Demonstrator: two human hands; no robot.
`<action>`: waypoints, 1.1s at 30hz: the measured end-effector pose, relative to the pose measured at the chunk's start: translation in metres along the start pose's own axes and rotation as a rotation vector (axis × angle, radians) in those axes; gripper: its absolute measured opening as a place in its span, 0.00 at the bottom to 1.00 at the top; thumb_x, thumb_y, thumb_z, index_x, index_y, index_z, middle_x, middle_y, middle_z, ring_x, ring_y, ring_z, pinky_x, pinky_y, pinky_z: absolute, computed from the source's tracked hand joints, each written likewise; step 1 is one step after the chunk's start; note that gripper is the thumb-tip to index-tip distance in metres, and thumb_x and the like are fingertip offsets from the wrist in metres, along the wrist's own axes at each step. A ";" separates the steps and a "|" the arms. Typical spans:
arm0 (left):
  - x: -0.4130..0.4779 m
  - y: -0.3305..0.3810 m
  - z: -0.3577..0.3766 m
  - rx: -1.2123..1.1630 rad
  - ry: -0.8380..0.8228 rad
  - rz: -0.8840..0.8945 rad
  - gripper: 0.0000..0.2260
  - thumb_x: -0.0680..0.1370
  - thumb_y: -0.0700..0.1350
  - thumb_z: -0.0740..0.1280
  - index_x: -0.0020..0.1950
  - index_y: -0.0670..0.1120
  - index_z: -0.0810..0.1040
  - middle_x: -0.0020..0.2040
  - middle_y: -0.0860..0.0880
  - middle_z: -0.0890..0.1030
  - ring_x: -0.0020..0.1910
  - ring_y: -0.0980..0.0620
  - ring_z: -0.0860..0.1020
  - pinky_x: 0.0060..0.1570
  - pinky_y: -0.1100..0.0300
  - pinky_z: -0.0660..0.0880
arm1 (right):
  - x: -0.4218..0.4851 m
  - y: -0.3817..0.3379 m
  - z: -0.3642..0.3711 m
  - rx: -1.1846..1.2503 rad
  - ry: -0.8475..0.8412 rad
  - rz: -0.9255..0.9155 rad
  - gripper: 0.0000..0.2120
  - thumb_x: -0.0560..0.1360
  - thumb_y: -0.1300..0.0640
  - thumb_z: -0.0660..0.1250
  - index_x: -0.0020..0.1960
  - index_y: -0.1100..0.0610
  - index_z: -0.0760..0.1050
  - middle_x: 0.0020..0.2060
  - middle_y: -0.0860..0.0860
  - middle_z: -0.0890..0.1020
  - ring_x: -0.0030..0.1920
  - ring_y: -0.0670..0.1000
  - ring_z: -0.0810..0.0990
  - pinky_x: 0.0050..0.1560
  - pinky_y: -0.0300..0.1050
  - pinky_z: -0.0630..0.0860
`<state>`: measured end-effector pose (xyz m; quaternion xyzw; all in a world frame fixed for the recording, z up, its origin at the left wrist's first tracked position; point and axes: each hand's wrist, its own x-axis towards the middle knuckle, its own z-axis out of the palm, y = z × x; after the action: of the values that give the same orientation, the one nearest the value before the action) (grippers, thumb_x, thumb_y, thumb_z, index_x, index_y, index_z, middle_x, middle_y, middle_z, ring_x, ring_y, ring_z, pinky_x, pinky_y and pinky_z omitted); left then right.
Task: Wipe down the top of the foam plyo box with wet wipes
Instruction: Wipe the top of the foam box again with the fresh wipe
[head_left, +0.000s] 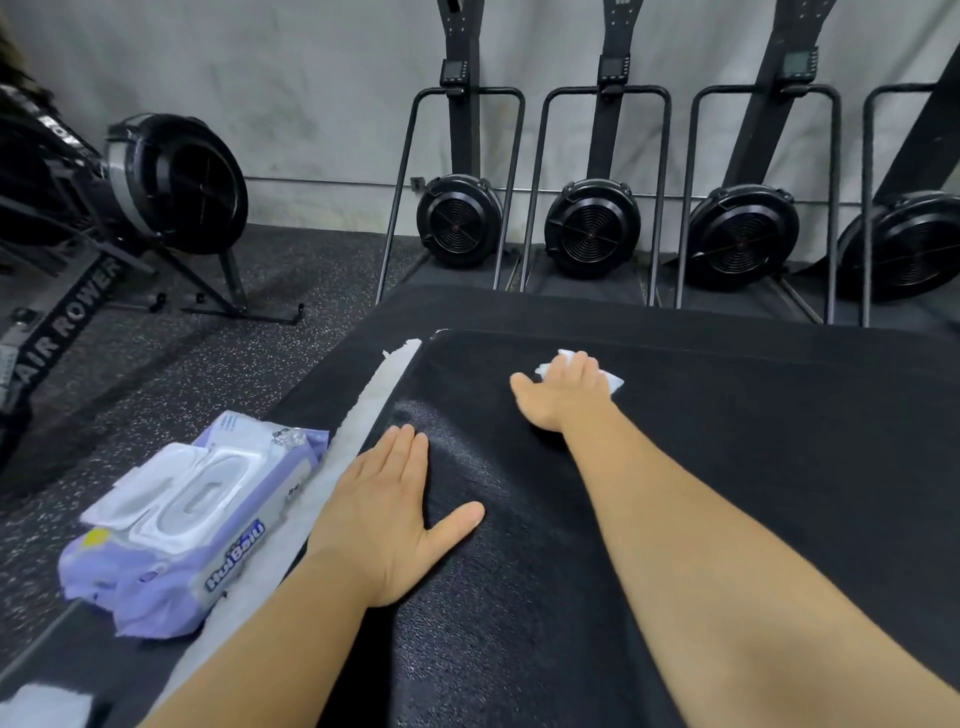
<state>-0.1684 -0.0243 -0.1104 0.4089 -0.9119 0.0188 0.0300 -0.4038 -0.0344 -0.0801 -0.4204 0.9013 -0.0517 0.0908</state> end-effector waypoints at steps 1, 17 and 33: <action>0.000 0.000 0.000 -0.003 -0.001 -0.001 0.51 0.65 0.76 0.31 0.80 0.46 0.43 0.80 0.49 0.42 0.78 0.54 0.39 0.76 0.56 0.42 | -0.005 -0.014 0.003 -0.002 -0.009 -0.034 0.38 0.80 0.35 0.46 0.80 0.62 0.51 0.74 0.58 0.59 0.74 0.57 0.56 0.75 0.50 0.54; 0.000 0.001 -0.002 -0.007 -0.031 -0.006 0.52 0.65 0.76 0.30 0.80 0.45 0.44 0.80 0.48 0.43 0.78 0.53 0.40 0.76 0.56 0.42 | -0.024 0.037 -0.004 0.037 -0.096 -0.233 0.28 0.82 0.45 0.47 0.77 0.58 0.54 0.65 0.53 0.62 0.69 0.54 0.59 0.72 0.52 0.59; -0.001 0.001 -0.003 -0.047 0.003 -0.009 0.51 0.65 0.76 0.33 0.80 0.45 0.43 0.80 0.49 0.43 0.78 0.53 0.40 0.75 0.57 0.41 | -0.045 -0.035 0.010 -0.007 -0.009 -0.014 0.38 0.80 0.35 0.44 0.79 0.62 0.51 0.73 0.57 0.58 0.73 0.57 0.55 0.74 0.50 0.53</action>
<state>-0.1682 -0.0223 -0.1079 0.4122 -0.9102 -0.0023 0.0413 -0.3475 -0.0224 -0.0787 -0.4273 0.8981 -0.0470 0.0932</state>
